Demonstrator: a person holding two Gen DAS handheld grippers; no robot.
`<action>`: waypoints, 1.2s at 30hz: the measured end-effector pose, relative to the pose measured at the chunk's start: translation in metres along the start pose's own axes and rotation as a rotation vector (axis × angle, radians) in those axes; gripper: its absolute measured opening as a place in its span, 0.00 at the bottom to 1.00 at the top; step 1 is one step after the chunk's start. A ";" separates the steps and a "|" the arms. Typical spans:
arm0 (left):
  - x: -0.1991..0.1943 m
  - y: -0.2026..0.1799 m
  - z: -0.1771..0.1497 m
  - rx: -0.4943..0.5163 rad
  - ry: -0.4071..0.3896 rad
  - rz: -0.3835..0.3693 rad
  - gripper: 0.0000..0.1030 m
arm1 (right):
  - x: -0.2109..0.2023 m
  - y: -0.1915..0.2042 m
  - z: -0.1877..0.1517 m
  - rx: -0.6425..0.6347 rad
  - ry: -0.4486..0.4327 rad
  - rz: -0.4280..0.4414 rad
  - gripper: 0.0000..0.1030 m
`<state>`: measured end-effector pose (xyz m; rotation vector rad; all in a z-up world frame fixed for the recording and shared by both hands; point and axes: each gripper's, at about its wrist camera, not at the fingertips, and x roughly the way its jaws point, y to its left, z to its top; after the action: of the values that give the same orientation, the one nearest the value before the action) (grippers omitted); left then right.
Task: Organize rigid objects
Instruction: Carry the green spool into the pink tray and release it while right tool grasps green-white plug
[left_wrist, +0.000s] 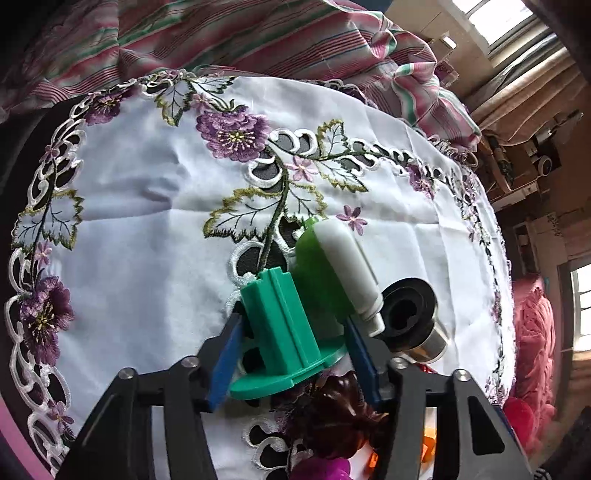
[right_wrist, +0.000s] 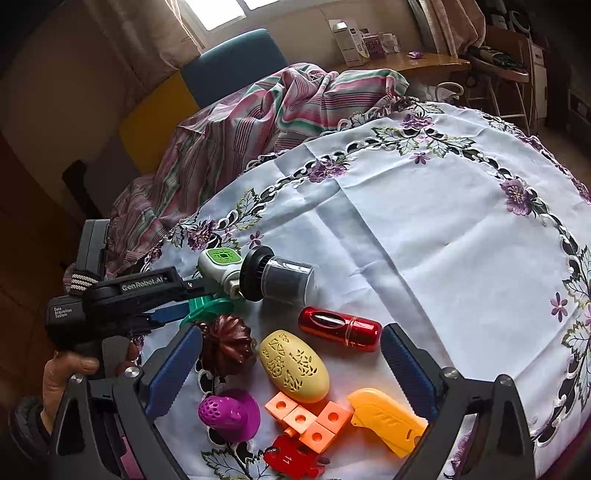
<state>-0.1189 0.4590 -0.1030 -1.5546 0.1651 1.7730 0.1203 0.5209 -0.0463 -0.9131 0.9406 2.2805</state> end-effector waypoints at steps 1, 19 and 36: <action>0.002 0.002 -0.002 -0.007 0.008 -0.006 0.36 | 0.000 0.001 0.000 -0.004 0.000 -0.002 0.97; -0.109 0.051 -0.072 0.102 -0.207 0.013 0.30 | 0.006 0.063 0.031 -0.248 0.052 0.119 0.56; -0.212 0.179 -0.165 -0.109 -0.348 0.097 0.30 | 0.181 0.123 0.050 -0.501 0.418 -0.127 0.41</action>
<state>-0.1015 0.1476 -0.0217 -1.3031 -0.0276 2.1291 -0.0975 0.5151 -0.1027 -1.6591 0.4388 2.2947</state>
